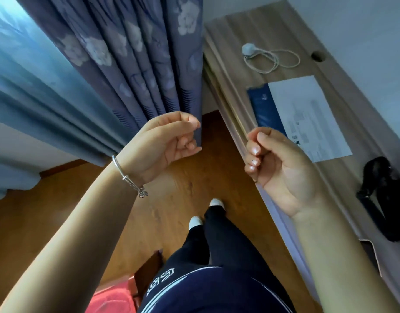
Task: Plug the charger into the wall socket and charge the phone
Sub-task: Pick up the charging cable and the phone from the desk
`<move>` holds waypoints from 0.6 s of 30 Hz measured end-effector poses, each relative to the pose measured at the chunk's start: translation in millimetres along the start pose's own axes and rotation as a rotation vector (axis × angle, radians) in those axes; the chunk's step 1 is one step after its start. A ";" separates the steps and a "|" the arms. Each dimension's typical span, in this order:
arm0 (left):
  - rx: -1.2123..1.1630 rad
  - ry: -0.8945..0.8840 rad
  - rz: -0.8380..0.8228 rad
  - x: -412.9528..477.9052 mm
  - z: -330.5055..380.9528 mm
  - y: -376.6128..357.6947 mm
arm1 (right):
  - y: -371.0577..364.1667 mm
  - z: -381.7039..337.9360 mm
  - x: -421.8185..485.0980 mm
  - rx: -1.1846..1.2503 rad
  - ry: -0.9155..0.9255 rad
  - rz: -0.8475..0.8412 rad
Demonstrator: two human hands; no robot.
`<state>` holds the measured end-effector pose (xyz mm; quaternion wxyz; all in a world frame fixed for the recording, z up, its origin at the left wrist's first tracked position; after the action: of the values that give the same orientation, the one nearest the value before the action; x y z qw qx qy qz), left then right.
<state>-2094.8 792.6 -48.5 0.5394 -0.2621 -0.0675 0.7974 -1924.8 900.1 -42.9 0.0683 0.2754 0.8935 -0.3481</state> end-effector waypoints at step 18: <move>0.173 0.111 -0.139 214.4 65.7 -50.8 | 92.9 -100.3 103.7 0.082 0.197 0.245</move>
<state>-2145.3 1016.8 -46.6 0.6167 -0.2531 0.0134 0.7453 -1954.7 1068.7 -54.7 0.0108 0.4176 0.8407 -0.3447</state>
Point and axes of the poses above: each hand's wrist, its own x-axis towards the middle knuckle, its own y-axis out of the back of the hand, z = x × y, the point moved 2 cm from there along x, towards the middle knuckle, and after that the axes turned 3 degrees about -z, right-handed, at the moved point
